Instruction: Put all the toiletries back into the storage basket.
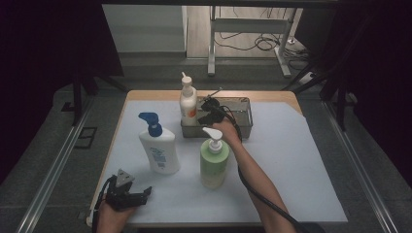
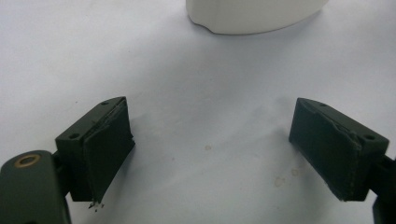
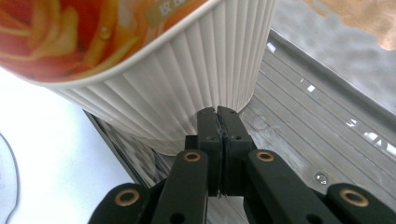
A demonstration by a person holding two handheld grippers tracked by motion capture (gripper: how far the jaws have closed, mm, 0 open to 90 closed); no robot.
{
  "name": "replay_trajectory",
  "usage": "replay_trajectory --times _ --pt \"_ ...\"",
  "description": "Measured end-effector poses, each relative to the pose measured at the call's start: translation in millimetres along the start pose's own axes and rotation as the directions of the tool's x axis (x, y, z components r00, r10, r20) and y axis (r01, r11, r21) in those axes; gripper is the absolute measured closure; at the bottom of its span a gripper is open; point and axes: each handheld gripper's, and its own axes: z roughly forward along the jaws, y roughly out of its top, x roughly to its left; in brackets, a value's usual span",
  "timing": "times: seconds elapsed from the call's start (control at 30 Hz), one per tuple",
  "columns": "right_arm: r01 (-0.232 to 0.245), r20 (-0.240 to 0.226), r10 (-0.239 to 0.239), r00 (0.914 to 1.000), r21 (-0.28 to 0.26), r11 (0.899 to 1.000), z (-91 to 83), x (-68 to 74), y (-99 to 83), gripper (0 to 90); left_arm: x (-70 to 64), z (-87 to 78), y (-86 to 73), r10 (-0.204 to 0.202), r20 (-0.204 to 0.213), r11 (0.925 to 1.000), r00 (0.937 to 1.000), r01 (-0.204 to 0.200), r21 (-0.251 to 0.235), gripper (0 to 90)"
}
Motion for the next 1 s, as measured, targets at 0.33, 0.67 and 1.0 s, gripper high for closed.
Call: replay_trajectory --times 0.33,0.67,1.0 --pt "0.014 0.014 -0.014 0.9998 -0.016 1.000 -14.2 -2.3 -2.0 79.6 -0.1 0.0 -0.1 0.000 -0.001 1.0000 1.0000 0.000 -0.001 12.6" --pt "0.042 0.022 -0.040 0.9989 -0.065 0.997 -44.1 -6.0 -8.6 66.9 -0.1 0.1 0.0 0.000 -0.001 1.0000 1.0000 0.000 -0.001 12.6" --pt "0.067 0.006 -0.067 0.9978 -0.090 0.994 -65.3 -1.5 -16.0 48.6 0.0 0.0 -0.1 0.002 -0.001 1.0000 1.0000 -0.002 0.000 12.6"
